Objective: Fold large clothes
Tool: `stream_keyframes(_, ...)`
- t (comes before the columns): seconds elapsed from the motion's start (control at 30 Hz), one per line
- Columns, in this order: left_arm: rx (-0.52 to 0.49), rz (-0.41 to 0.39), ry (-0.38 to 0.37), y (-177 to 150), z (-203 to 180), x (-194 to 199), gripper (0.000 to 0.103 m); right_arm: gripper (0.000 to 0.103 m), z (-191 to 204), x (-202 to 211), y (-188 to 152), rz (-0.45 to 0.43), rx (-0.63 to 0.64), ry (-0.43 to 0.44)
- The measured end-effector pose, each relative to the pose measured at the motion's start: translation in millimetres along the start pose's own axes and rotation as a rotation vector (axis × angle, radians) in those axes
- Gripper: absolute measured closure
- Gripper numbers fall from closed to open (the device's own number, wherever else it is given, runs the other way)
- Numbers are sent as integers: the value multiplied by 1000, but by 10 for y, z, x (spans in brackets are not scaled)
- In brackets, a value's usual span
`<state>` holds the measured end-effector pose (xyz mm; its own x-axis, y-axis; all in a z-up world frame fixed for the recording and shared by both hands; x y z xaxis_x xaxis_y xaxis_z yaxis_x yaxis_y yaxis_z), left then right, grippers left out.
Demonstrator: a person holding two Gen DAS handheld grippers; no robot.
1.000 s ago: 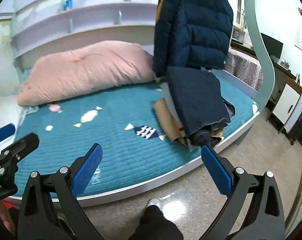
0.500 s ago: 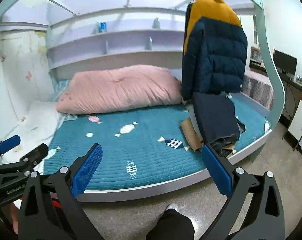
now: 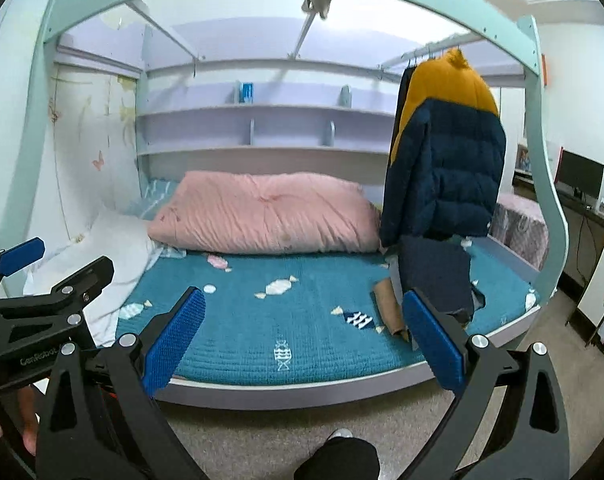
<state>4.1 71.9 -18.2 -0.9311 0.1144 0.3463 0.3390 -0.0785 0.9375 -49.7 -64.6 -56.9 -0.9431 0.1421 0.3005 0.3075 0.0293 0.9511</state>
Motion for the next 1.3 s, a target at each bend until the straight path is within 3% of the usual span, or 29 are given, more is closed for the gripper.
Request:
stream_keyframes(0.2, -30, -68, 28, 94, -47, 328, 5, 7, -27, 279, 89, -59, -1, 6)
stream_keyframes(0.57, 23, -135, 53, 190, 68, 485, 5, 7, -61, 446, 153, -95, 9, -1)
stream_keyframes(1.3, 11, -109, 9, 185, 47, 468, 5, 7, -18, 481, 164, -103, 5, 10)
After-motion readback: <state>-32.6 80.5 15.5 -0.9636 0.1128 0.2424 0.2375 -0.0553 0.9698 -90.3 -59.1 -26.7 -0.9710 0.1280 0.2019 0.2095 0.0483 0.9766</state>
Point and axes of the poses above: each gripper's, at about its wrist camera, not at the fingertips, and x roughly against the way its jaws point, z to its left, y to its top, the point moved 2 cm from there along -x, roughly the way its jaws point, and after that the axes turned 4 degrees about -z, right-handed, at the moved point
